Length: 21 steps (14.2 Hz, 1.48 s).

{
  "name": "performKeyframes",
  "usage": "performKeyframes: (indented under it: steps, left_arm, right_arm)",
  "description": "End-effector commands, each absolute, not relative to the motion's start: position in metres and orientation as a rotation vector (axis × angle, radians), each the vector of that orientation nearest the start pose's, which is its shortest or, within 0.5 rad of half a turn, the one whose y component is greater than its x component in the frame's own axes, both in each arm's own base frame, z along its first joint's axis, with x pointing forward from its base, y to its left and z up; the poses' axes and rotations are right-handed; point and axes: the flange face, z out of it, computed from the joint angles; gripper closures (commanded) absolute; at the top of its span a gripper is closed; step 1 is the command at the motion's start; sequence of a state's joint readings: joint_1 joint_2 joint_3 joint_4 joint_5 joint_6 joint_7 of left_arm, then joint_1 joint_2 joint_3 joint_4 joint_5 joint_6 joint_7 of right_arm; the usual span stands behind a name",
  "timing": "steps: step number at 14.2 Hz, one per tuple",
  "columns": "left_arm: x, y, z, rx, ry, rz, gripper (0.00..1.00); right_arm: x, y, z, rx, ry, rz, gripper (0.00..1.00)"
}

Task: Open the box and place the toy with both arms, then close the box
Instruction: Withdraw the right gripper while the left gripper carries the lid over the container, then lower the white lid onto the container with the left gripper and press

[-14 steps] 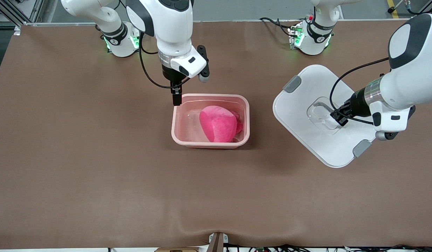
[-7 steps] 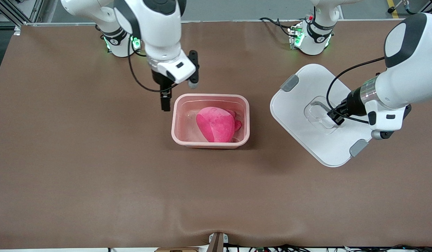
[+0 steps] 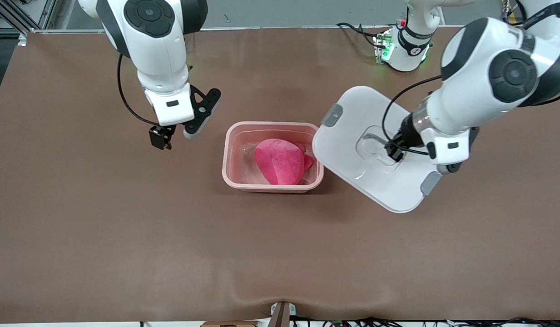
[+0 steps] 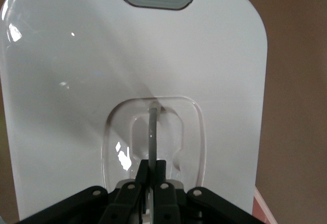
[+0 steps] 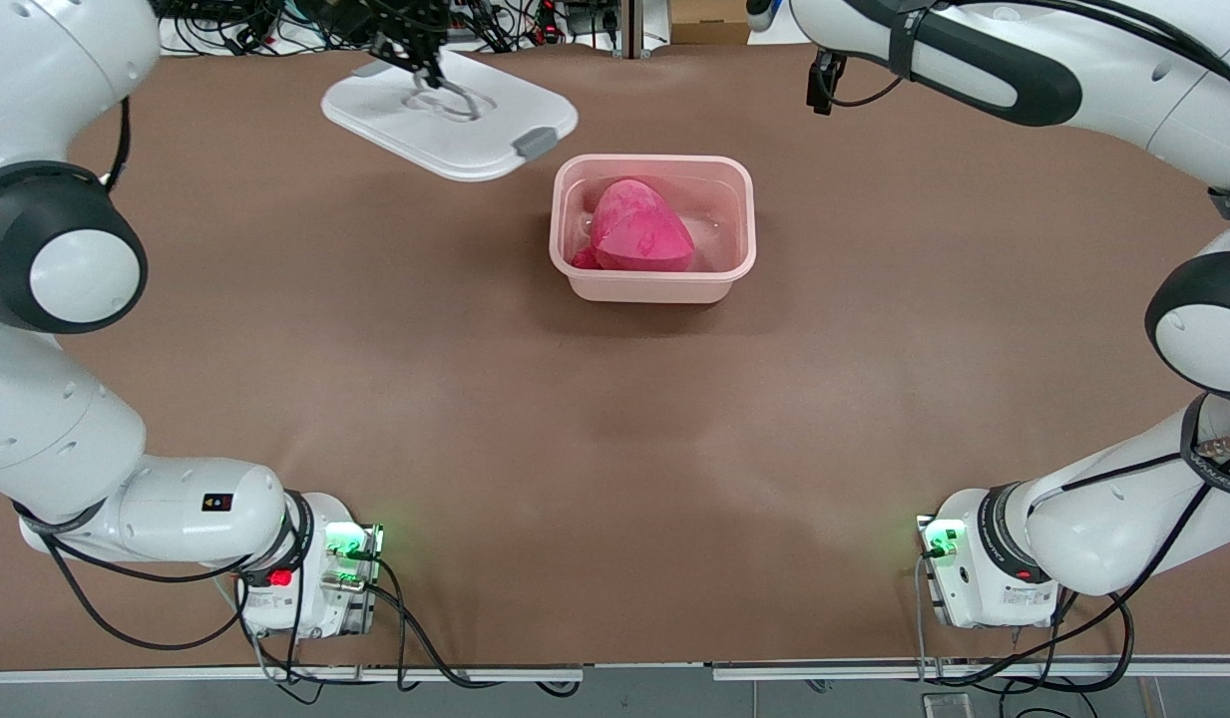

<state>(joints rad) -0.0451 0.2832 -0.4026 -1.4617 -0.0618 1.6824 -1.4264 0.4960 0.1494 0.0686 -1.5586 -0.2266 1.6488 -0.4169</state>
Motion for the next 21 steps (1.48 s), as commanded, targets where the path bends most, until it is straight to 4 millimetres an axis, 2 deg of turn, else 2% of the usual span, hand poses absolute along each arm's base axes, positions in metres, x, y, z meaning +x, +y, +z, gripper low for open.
performKeyframes:
  steps: [1, 3, 5, 7, 9, 10, 12, 14, 16, 20, 21]
  left_arm:
    - [0.584, -0.273, 0.527, -2.754, -1.671, 0.221, 1.00]
    - [0.583, -0.293, 0.520, -2.708, -1.774, 0.218, 1.00]
    - [0.578, -0.316, 0.512, -2.660, -1.870, 0.219, 1.00]
    - [0.570, -0.338, 0.503, -2.619, -1.960, 0.211, 1.00]
    - [0.563, -0.360, 0.493, -2.582, -2.012, 0.173, 1.00]
    - [0.558, -0.373, 0.487, -2.563, -2.030, 0.148, 1.00]
    - [0.553, -0.393, 0.479, -2.525, -2.100, 0.117, 1.00]
    - [0.543, -0.415, 0.473, -2.499, -2.155, 0.124, 1.00]
    - [0.534, -0.433, 0.465, -2.462, -2.202, 0.054, 1.00]
    - [0.514, -0.467, 0.450, -2.430, -2.250, -0.006, 1.00]
    - [0.508, -0.476, 0.447, -2.428, -2.266, -0.028, 1.00]
  right_arm:
    - [0.517, 0.275, 0.575, -3.080, -1.267, 0.036, 0.00]
    - [0.519, 0.250, 0.590, -3.153, -1.031, 0.016, 0.00]
    - [0.530, 0.212, 0.602, -3.186, -0.843, -0.012, 0.00]
    - [0.543, 0.162, 0.616, -3.177, -0.667, -0.053, 0.00]
    - [0.548, 0.116, 0.631, -3.202, -0.520, -0.094, 0.00]
    - [0.549, 0.095, 0.631, -3.211, -0.455, -0.078, 0.00]
    - [0.554, 0.067, 0.629, -3.224, -0.316, -0.066, 0.00]
    - [0.556, 0.036, 0.629, -3.153, -0.072, -0.057, 0.00]
    - [0.555, 0.007, 0.623, -3.129, 0.026, 0.012, 0.00]
    - [0.553, -0.033, 0.621, -3.121, 0.150, 0.038, 0.00]
    - [0.552, -0.036, 0.620, -3.114, 0.160, 0.045, 0.00]
